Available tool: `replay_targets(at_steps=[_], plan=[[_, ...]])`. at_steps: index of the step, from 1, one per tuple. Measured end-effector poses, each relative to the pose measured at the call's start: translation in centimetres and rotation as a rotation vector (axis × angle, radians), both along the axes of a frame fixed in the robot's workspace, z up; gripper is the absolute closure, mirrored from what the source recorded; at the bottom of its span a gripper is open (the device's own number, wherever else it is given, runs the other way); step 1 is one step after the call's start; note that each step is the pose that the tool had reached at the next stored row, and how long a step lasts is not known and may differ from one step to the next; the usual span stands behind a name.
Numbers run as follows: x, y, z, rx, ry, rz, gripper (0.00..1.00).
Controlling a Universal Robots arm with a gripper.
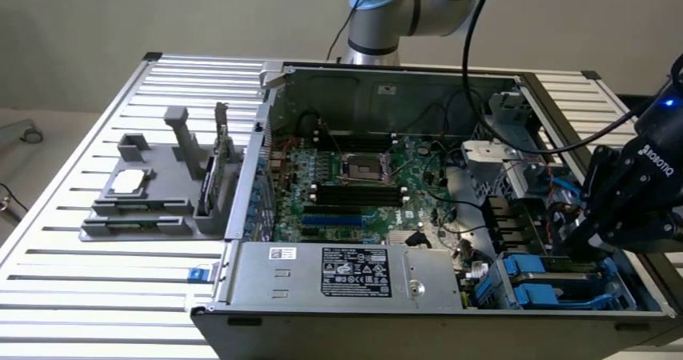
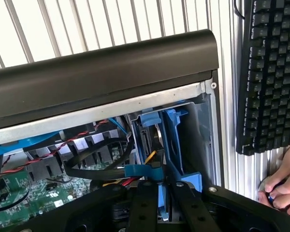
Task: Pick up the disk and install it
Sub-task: 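Insert the first disk wire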
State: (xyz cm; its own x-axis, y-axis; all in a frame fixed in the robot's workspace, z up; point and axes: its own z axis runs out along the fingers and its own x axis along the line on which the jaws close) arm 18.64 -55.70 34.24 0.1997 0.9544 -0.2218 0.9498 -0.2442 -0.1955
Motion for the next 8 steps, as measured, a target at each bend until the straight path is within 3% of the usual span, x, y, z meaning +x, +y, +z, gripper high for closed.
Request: replay_targets(at_steps=[4,8], plan=[[0.13,0.37,-0.12,-0.0054,0.0291,-0.002,0.84],[0.76,0.85,-0.43,-0.0055,0.0469,-0.002,0.84]])
